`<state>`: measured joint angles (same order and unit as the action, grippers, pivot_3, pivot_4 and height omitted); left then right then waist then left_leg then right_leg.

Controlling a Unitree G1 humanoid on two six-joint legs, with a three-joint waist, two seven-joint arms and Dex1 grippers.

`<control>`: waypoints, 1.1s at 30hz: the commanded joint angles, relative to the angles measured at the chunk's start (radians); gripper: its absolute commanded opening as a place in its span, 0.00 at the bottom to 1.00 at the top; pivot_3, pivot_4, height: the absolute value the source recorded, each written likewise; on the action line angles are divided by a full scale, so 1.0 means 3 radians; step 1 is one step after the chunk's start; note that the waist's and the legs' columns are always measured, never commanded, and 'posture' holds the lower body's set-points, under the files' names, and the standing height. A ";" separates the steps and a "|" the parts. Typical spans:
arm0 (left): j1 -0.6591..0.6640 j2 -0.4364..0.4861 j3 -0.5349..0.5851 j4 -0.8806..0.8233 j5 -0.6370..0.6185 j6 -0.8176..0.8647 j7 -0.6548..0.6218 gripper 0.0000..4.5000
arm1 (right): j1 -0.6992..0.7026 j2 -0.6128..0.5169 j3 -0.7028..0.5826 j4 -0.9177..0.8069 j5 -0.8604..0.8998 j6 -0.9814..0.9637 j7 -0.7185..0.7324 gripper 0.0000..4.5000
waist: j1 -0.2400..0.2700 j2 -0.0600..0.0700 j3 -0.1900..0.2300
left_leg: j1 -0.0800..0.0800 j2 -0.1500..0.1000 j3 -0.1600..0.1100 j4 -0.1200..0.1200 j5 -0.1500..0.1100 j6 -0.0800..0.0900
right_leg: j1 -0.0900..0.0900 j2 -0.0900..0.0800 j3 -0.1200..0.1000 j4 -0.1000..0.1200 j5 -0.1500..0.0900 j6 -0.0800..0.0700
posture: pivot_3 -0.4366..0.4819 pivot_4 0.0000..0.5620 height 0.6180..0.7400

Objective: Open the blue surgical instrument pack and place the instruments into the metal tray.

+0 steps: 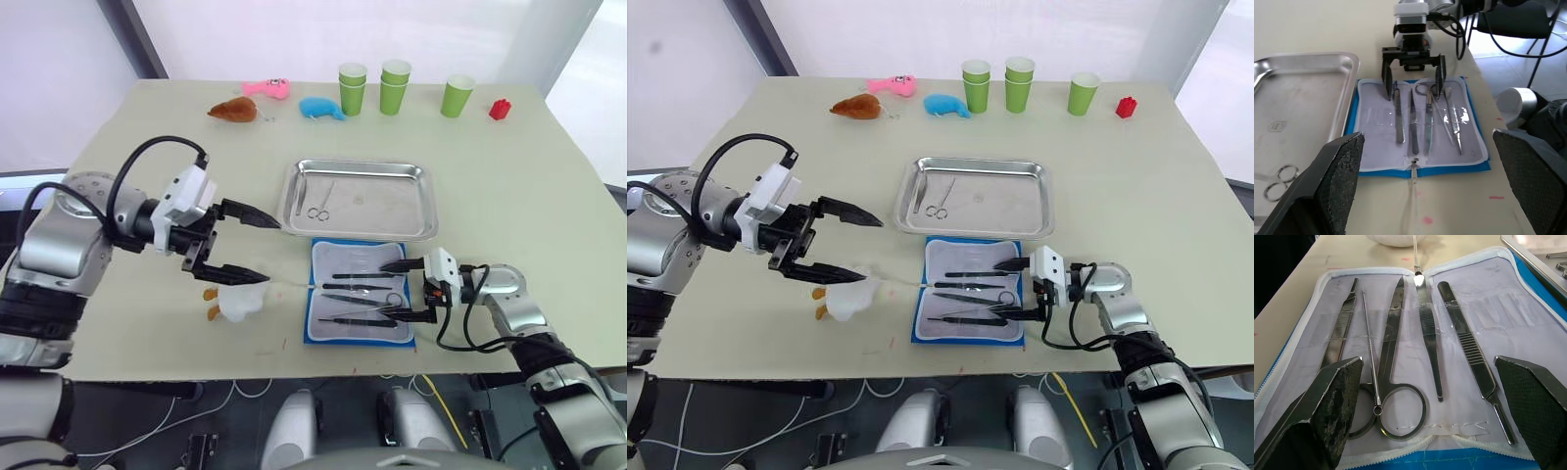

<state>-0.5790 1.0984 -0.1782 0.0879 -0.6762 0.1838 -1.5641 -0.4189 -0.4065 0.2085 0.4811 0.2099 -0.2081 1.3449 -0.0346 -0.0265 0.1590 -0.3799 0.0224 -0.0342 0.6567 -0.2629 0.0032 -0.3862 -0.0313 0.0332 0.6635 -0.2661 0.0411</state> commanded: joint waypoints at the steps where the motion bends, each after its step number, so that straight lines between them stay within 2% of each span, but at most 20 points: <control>1: 0.0005 0.0104 -0.0014 -0.0102 -0.0164 -0.0098 -0.0168 0.99 | 0.0153 -0.0088 0.0098 0.0249 -0.0170 0.0066 0.0010 1.00 | 0.0003 0.0000 0.0000 | 0.0000 0.0000 0.0000 0.0000 0.0000 0.0000 | 0.0000 0.0000 0.0000 0.0000 0.0000 0.0000 | 0.48 0.27 1.00; 9: -0.0016 0.0114 -0.0085 -0.0049 -0.0153 -0.0145 -0.0168 0.99 | 0.0146 -0.0094 0.0100 0.0261 -0.0174 0.0062 0.0023 1.00 | 0.0004 0.0001 0.0000 | 0.0000 -0.0001 0.0001 0.0000 0.0000 0.0000 | 0.0000 0.0002 0.0000 0.0000 0.0000 0.0000 | 0.48 0.27 1.00; 12: -0.0054 0.0022 -0.0156 -0.0001 -0.0011 -0.0243 -0.0168 0.99 | 0.0145 -0.0090 0.0102 0.0261 -0.0176 0.0066 0.0019 1.00 | 0.0008 0.0001 0.0000 | 0.0000 -0.0001 0.0003 0.0000 0.0000 0.0000 | 0.0000 0.0002 0.0000 0.0000 0.0000 0.0001 | 0.48 0.27 1.00; 17: -0.0189 -0.0322 -0.0328 0.0246 0.0389 -0.0584 -0.0168 0.99 | 0.0144 -0.0067 0.0112 0.0273 -0.0184 0.0064 0.0005 1.00 | 0.0014 -0.0001 0.0000 | 0.0001 -0.0002 0.0010 0.0000 0.0000 0.0001 | 0.0001 0.0003 0.0000 0.0000 0.0000 0.0000 | 0.48 0.27 1.00; 21: -0.0339 -0.0789 -0.0455 0.0595 0.0794 -0.0823 -0.0141 0.74 | 0.0137 -0.0053 0.0115 0.0274 -0.0183 0.0065 0.0002 1.00 | 0.0035 -0.0001 -0.0002 | 0.0001 -0.0002 0.0012 0.0001 0.0001 0.0001 | 0.0004 0.0005 -0.0004 0.0000 0.0000 0.0000 | 0.48 0.27 1.00; 24: -0.0408 -0.1110 -0.0493 0.0859 0.1069 -0.1007 0.0007 0.46 | 0.0130 -0.0047 0.0114 0.0282 -0.0185 0.0062 -0.0006 1.00 | 0.0041 -0.0001 -0.0002 | 0.0003 -0.0001 0.0014 0.0001 0.0001 0.0001 | 0.0005 0.0006 -0.0003 0.0000 0.0000 0.0000 | 0.48 0.27 1.00; 28: -0.0496 -0.1445 -0.0490 0.1218 0.1377 -0.1194 0.0179 0.46 | 0.0135 -0.0039 0.0112 0.0263 -0.0182 0.0074 -0.0022 1.00 | 0.0046 -0.0001 -0.0002 | 0.0002 0.0000 0.0011 0.0001 0.0001 0.0001 | 0.0005 0.0008 -0.0004 0.0000 0.0001 0.0000 | 0.48 0.27 1.00; 33: -0.0565 -0.1694 -0.0461 0.1595 0.1616 -0.1370 0.0288 0.46 | 0.0158 -0.0034 0.0107 0.0234 -0.0179 0.0084 -0.0044 1.00 | 0.0045 -0.0002 -0.0002 | 0.0003 0.0000 0.0011 0.0001 0.0001 0.0001 | 0.0006 0.0008 -0.0004 0.0001 0.0001 0.0000 | 0.48 0.27 1.00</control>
<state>-0.7284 0.5970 -0.3366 0.5454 -0.2077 -0.1986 -1.4897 -0.4191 -0.4070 0.2040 0.4878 0.2106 -0.2107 1.3455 -0.0210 -0.0270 0.1583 -0.3791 0.0222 -0.0310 0.6571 -0.2626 0.0036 -0.3843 -0.0290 0.0319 0.6638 -0.2659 0.0409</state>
